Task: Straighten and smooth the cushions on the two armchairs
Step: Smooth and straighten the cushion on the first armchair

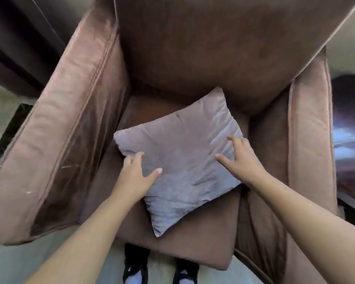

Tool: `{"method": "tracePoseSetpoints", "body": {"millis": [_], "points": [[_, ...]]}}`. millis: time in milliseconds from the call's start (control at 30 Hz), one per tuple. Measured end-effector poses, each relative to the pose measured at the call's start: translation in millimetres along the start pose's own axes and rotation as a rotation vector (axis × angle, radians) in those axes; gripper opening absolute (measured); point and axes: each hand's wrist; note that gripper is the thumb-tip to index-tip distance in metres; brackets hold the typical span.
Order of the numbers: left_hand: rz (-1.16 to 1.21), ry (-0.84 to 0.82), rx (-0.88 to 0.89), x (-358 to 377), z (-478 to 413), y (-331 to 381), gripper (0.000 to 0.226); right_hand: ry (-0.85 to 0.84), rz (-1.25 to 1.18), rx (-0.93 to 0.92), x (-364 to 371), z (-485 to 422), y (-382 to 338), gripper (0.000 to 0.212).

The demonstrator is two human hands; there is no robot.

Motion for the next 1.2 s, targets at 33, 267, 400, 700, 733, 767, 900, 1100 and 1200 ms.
{"method": "tracePoseSetpoints", "body": {"millis": [33,267,400,700,733,767,900,1100,1200], "points": [[0.078,0.055,-0.064,13,-8,-9,0.082,0.050,-0.018,-0.008,5,-15,12,0.076],[0.608,0.258,-0.318,71,-40,-66,0.108,0.100,-0.133,0.149,24,-108,69,0.092],[0.761,0.274,-0.408,81,-62,-81,0.107,0.046,-0.252,0.214,33,-140,84,0.094],[0.847,0.343,-0.282,70,-80,-58,0.046,0.132,-0.454,0.215,48,-141,98,0.077],[0.830,0.350,-0.268,67,-80,-54,0.049,0.156,-0.466,0.218,45,-136,96,0.072],[0.814,0.363,-0.243,63,-81,-50,0.051,0.175,-0.485,0.222,42,-130,96,0.069],[0.686,0.369,-0.096,35,-97,-33,0.069,0.266,-0.591,0.216,28,-108,91,0.061],[0.554,0.352,0.095,-13,-135,11,0.082,0.373,-0.739,0.215,7,-96,79,0.050],[0.532,0.315,0.197,-31,-154,37,0.082,0.388,-0.826,0.223,-4,-97,79,0.048]]}}
Point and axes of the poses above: each hand's wrist, its own z-axis away from the middle knuckle, its own x-axis out of the palm, y = z × x, and after that the axes turned 3 degrees about y, right-handed
